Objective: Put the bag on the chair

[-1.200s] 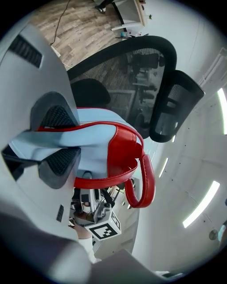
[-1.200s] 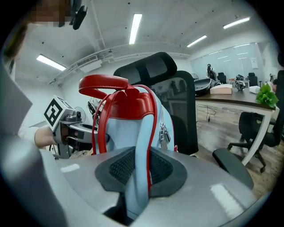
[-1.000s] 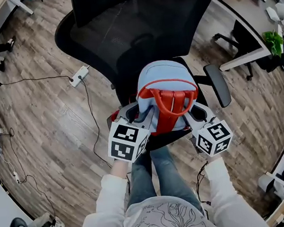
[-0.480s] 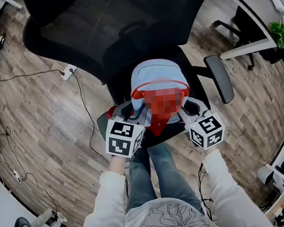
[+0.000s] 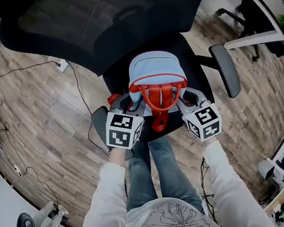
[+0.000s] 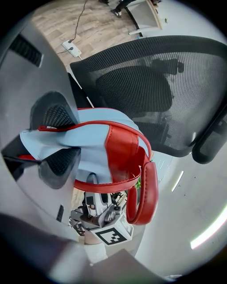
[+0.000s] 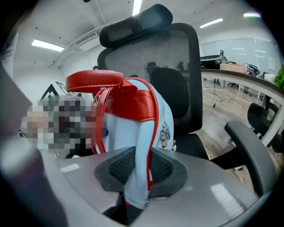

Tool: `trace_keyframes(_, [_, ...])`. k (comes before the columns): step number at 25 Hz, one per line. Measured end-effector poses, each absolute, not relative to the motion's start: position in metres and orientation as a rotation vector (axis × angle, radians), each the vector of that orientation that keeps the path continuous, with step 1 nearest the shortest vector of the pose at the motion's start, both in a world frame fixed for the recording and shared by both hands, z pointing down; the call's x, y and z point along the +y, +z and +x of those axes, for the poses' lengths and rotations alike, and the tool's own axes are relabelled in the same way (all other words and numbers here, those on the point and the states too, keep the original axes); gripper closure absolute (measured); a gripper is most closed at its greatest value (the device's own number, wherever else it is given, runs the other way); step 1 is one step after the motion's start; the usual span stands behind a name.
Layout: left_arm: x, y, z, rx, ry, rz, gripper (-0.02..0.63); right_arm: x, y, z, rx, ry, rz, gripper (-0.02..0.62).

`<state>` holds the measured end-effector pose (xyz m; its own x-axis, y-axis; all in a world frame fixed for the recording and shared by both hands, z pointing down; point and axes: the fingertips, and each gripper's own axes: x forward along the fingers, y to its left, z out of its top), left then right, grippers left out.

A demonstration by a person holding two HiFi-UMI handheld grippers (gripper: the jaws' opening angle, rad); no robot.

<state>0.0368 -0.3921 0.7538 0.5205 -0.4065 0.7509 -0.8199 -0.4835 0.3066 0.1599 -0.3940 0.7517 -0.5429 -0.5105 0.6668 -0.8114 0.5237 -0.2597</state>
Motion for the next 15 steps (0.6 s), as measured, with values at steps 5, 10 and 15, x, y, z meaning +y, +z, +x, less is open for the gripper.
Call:
trace_keyframes(5, [-0.39,0.773,0.04,-0.993,0.823,2.115,0.477,-0.392,0.77,0.164,-2.222,0.743,1.06,0.502])
trace_keyframes(10, [-0.381,0.794,0.045,-0.986,0.849,2.104,0.474,-0.385,0.792,0.169,-2.193,0.76,1.054,0.499])
trace_keyframes(15, [-0.381,0.796,0.046,-0.981,0.836,2.113,0.469,-0.385,0.795,0.171,-2.208,0.752,1.075,0.486])
